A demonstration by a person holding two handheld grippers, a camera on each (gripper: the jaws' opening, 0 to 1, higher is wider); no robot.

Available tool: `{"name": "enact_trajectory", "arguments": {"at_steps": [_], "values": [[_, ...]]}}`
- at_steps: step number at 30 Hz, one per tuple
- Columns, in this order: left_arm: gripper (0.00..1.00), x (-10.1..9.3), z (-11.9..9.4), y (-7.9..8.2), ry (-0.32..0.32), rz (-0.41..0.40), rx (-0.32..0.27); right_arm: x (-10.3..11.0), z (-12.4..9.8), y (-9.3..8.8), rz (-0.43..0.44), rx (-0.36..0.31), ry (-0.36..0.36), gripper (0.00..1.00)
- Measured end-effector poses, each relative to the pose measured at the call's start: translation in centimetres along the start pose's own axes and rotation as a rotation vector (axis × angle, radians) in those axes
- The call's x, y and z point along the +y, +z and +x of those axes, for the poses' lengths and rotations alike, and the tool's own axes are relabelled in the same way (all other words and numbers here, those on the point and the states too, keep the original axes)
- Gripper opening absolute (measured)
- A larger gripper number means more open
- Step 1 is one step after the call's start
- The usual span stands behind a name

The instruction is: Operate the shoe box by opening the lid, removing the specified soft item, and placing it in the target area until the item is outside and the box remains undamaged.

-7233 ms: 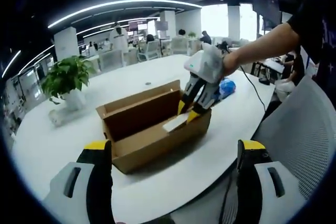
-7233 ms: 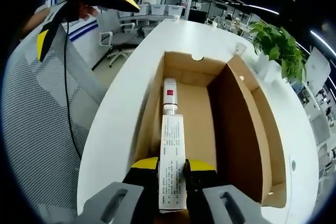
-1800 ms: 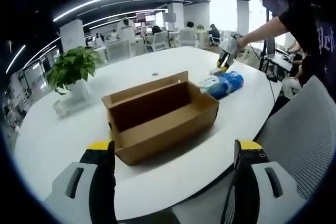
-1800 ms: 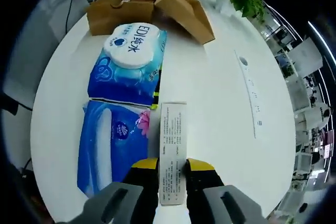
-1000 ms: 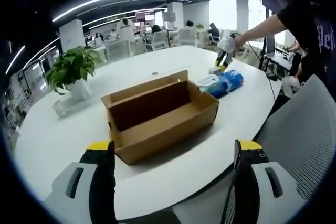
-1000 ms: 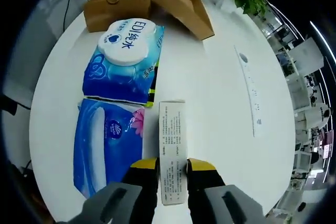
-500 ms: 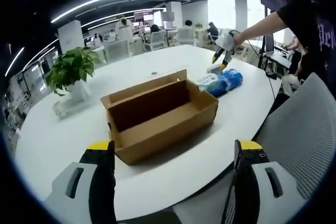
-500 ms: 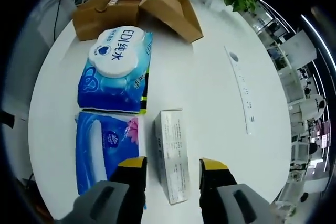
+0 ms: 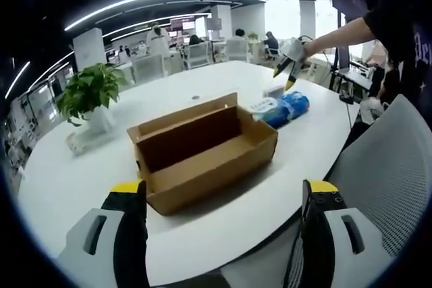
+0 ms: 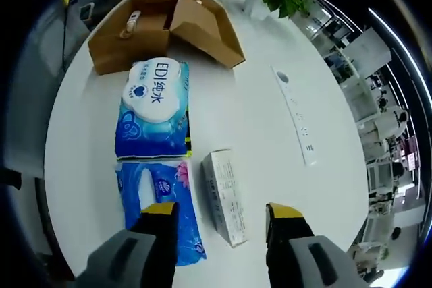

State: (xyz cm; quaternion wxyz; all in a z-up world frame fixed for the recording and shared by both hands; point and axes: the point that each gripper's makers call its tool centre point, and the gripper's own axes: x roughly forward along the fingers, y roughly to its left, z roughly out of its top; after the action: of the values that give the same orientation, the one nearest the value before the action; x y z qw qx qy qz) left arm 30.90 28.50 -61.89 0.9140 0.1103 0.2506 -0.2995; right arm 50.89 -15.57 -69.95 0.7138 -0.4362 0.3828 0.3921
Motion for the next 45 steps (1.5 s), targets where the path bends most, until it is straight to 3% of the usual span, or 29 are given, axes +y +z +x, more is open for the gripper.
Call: {"name": "enact_trajectory", "arguments": {"at_steps": [8, 13, 17, 29, 35, 37, 40, 45], "values": [[0.94, 0.4, -0.1, 0.1, 0.02, -0.017, -0.005, 1.2, -2.2, 0.8, 0.103, -0.028, -0.045, 0.56], [0.94, 0.5, -0.2, 0.3, 0.02, -0.026, -0.016, 2.5, -3.4, 1.3, 0.187, -0.051, -0.056, 0.64], [0.92, 0.9, -0.3, 0.5, 0.023, -0.042, -0.026, 3.8, -4.4, 2.6, 0.305, -0.12, -0.065, 0.68], [0.87, 1.6, 0.4, 0.9, -0.002, -0.052, -0.012, 5.8, -7.4, 5.4, 0.426, -0.24, -0.121, 0.79], [0.82, 2.1, 1.2, 1.1, -0.015, -0.024, 0.027, 6.5, -7.9, 4.9, 0.501, -0.255, -0.179, 0.84], [0.81, 2.3, 1.5, 1.2, -0.019, -0.014, 0.037, 7.0, -8.1, 4.7, 0.505, -0.257, -0.19, 0.89], [0.8, 2.9, 1.9, 1.6, -0.025, 0.0, 0.046, 7.8, -8.8, 4.9, 0.578, -0.304, -0.209, 0.98], [0.79, 4.1, 2.7, 2.3, -0.034, 0.018, 0.06, 9.4, -9.5, 5.1, 0.597, -0.337, -0.219, 0.99]]}}
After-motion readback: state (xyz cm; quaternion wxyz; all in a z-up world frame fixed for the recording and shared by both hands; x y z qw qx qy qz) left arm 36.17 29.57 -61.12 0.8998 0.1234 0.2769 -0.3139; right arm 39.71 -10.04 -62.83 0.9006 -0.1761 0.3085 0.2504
